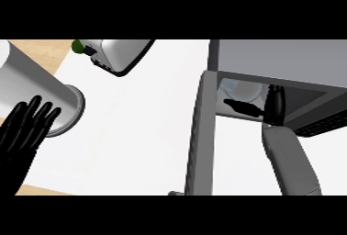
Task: Pick up the milk, place it into the microwave and close the microwave
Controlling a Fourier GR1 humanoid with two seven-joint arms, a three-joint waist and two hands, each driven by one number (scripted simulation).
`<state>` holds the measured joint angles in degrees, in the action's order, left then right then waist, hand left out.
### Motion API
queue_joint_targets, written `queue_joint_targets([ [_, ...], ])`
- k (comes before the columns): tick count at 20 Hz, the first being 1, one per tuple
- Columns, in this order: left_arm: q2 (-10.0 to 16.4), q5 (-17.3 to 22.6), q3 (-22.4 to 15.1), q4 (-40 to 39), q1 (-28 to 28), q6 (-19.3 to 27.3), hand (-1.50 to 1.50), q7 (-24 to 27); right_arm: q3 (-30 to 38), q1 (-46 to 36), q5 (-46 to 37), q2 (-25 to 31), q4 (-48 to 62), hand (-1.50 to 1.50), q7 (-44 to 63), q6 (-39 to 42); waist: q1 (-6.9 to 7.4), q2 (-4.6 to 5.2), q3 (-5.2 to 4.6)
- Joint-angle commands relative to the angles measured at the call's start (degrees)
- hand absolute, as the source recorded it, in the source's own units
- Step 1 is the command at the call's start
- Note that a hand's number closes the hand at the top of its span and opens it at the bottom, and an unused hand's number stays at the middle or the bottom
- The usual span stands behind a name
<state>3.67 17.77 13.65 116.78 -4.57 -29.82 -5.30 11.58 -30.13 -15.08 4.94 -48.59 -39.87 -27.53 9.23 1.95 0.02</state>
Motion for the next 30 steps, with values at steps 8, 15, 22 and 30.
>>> queue_joint_targets([
  [8,-2.49,-4.33,-2.13,0.28,-2.14,0.55,-1.5,2.64,7.15,-19.06,4.22,5.31,24.6,-1.5,8.44,6.81,-2.96,0.33,0.22],
  [15,-3.63,-6.83,-6.31,-2.75,-1.46,0.14,-1.5,1.67,8.89,-17.77,6.37,2.07,31.33,-1.5,-1.71,12.09,-6.44,-0.64,0.14],
  [22,-2.22,-9.11,-8.82,-6.19,-1.17,-3.53,-1.5,4.52,10.32,-18.56,8.31,1.97,34.81,-1.5,-5.16,17.89,-7.37,-1.24,0.07],
  [30,-2.8,-18.08,-16.67,-10.63,-0.25,-6.01,1.5,9.46,8.81,-9.56,9.63,-0.24,29.53,-1.5,-10.47,20.92,-9.15,-1.95,-0.01],
])
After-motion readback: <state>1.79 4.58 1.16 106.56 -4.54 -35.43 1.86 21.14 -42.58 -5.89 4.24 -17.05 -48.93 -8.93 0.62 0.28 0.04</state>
